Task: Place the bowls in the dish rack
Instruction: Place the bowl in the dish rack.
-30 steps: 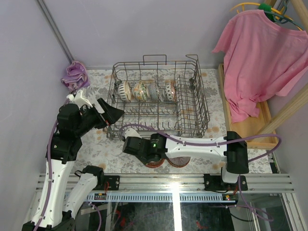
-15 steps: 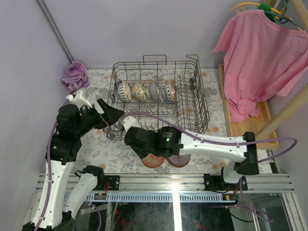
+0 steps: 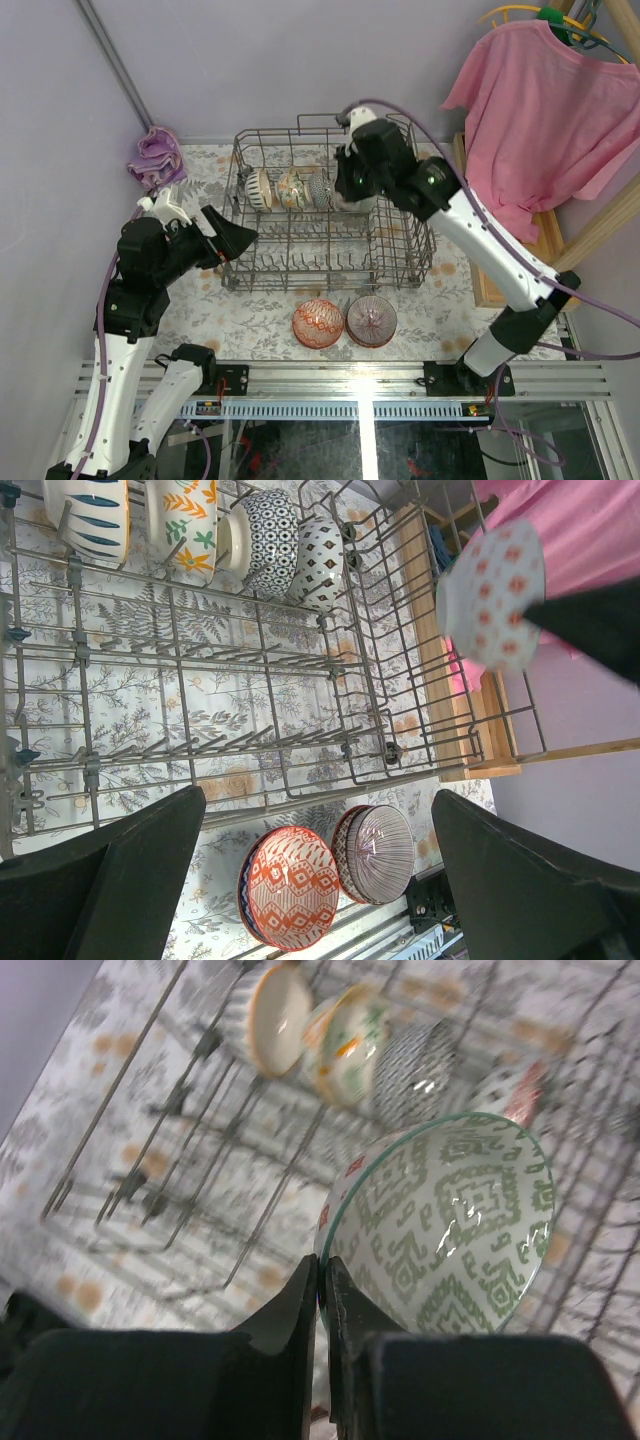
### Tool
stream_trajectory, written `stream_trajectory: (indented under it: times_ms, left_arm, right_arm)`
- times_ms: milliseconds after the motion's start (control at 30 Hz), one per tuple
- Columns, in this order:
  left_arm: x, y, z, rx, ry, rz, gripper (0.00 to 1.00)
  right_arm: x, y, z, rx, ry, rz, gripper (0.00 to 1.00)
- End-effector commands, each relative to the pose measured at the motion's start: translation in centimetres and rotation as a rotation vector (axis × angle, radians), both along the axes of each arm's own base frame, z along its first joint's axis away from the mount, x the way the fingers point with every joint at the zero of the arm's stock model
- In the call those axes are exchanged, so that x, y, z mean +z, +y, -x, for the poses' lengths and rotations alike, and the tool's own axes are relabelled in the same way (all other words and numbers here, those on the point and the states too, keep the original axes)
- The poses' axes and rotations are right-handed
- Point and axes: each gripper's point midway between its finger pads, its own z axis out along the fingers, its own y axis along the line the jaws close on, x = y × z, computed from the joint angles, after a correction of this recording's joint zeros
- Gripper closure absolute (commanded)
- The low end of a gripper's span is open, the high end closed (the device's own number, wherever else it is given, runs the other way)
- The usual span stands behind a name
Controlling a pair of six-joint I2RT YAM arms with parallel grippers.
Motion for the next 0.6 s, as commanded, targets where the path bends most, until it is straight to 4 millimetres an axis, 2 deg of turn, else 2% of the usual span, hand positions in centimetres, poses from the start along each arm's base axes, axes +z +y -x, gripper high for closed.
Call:
stream_trajectory:
  times_ms: [0,100,200,300,467,500,567]
  left_arm:
    - [-0.2,-0.9,1.8,-0.064,0.056,0.035,0.04]
    - [-0.1,-1.0,2.0,-0.069,0.055,0.039,0.04]
    - [-0.2,-1.1,2.1,-0.076,0.057,0.044,0.04]
    - [-0.1,-1.1,2.2,-0.080,0.053,0.045,0.04]
    - [-0.2,-1.1,2.1,-0.082,0.051,0.042,0.04]
    - [-0.2,-1.2,2.1,-0.085,0.049,0.043,0.04]
    - [-0.4,-1.3,2.1,-0.089,0.052,0.045,0.04]
  right_arm:
    - [1.2,-1.2,-5.8,0.001,-0.054,0.043,1.00]
    - [-0.4,-2.2,-9.7,-0.047,-0.027,0.069,1.00]
    - [-0.8,-3.2,-13.1,-0.105,-0.022,0.018,1.00]
    - [-1.8,-3.9,-15.7,-0.149,-0.013,-0.004,1.00]
    - [-3.6,-4.8,-18.1,-0.205,0.006,-0.038,1.00]
    - [-4.4,-5.0,-18.3,-0.223,0.024,-0.056,1.00]
    - [-4.6,-5.1,-18.8,-0.241,0.030,-0.135,1.00]
